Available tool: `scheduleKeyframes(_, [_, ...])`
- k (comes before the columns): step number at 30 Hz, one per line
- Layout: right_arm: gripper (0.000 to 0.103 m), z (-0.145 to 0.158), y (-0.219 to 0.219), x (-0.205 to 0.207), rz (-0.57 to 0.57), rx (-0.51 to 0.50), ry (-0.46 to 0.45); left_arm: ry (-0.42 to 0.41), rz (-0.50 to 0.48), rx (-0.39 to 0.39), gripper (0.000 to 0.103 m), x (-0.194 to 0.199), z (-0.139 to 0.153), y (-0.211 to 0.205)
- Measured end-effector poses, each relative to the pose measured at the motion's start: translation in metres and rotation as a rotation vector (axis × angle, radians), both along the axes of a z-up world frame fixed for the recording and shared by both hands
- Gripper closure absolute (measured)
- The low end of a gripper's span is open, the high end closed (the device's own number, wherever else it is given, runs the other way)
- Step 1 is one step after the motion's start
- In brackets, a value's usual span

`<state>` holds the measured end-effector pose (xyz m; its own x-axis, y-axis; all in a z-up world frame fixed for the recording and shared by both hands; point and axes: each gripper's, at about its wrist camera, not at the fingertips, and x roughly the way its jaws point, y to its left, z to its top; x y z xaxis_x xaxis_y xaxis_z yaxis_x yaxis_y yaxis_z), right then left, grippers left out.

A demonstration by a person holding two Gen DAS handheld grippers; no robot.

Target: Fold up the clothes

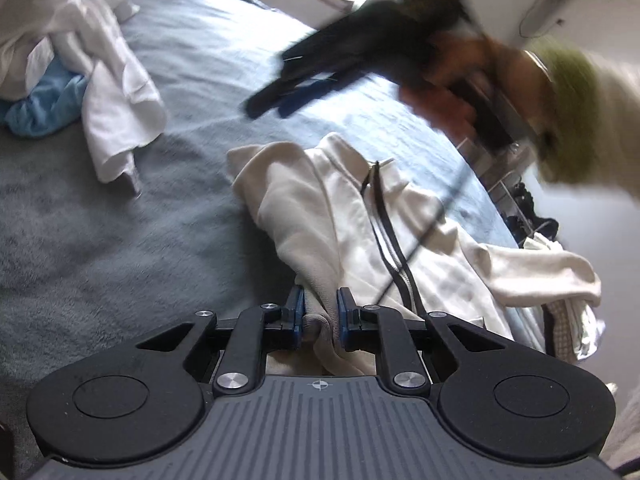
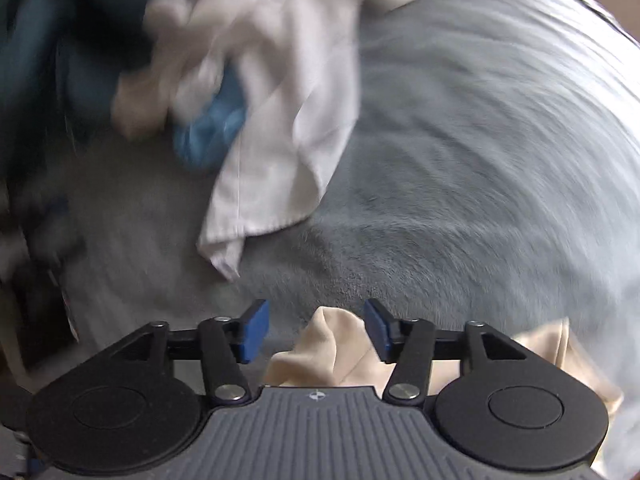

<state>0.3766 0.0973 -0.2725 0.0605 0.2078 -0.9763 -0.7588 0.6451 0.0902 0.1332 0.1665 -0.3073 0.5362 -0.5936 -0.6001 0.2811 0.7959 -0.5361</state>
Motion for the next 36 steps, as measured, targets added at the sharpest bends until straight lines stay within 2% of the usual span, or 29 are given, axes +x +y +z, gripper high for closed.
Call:
scheduleKeyframes(4, [0.038, -0.036, 0.049, 0.009, 0.192, -0.223, 0.097, -0.029, -0.016, 0.014, 0.088, -0.001, 0.004, -0.006])
scheduleKeyframes(7, [0.034, -0.061, 0.070, 0.004, 0.307, -0.353, 0.180, -0.043, -0.027, 0.023, 0.088, -0.003, 0.006, -0.009])
scheduleKeyframes(12, [0.031, -0.094, 0.084, -0.005, 0.393, -0.521, 0.314, -0.057, -0.046, 0.039, 0.088, -0.003, 0.009, -0.014])
scheduleKeyframes(13, [0.031, -0.098, 0.082, -0.009, 0.412, -0.537, 0.317, -0.059, -0.047, 0.041, 0.088, -0.003, 0.010, -0.015])
scheduleKeyframes(15, [0.052, -0.100, 0.075, -0.018, 0.463, -0.542, 0.292, -0.065, -0.048, 0.045, 0.088, -0.003, 0.012, -0.017])
scheduleKeyframes(16, [0.070, -0.095, 0.068, -0.020, 0.462, -0.519, 0.262, -0.067, -0.045, 0.043, 0.088, -0.003, 0.012, -0.017])
scheduleKeyframes(17, [0.085, -0.085, 0.058, -0.017, 0.412, -0.474, 0.233, -0.070, -0.040, 0.042, 0.088, -0.004, 0.012, -0.017])
scheduleKeyframes(18, [0.088, -0.076, 0.049, -0.014, 0.361, -0.430, 0.205, -0.071, -0.035, 0.042, 0.088, -0.005, 0.012, -0.016])
scheduleKeyframes(22, [0.092, -0.014, -0.013, -0.012, 0.063, -0.166, 0.058, -0.065, -0.003, 0.036, 0.088, -0.009, 0.009, -0.011])
scheduleKeyframes(24, [0.093, 0.013, -0.053, -0.024, -0.121, -0.039, -0.016, -0.068, 0.005, 0.024, 0.088, -0.012, 0.009, -0.009])
scheduleKeyframes(27, [0.095, 0.048, -0.104, -0.054, -0.324, 0.164, -0.147, -0.091, -0.002, 0.018, 0.088, -0.017, 0.012, -0.008])
scheduleKeyframes(28, [0.099, 0.056, -0.118, -0.064, -0.387, 0.216, -0.196, -0.099, -0.009, 0.019, 0.088, -0.019, 0.013, -0.009])
scheduleKeyframes(29, [0.099, 0.061, -0.129, -0.071, -0.453, 0.251, -0.238, -0.104, -0.016, 0.023, 0.089, -0.021, 0.014, -0.009])
scheduleKeyframes(32, [0.099, 0.060, -0.155, -0.086, -0.620, 0.332, -0.260, -0.112, -0.029, 0.033, 0.089, -0.025, 0.015, -0.010])
scheduleKeyframes(36, [0.099, 0.053, -0.154, -0.078, -0.664, 0.388, -0.256, -0.099, -0.022, 0.028, 0.089, -0.025, 0.014, -0.007])
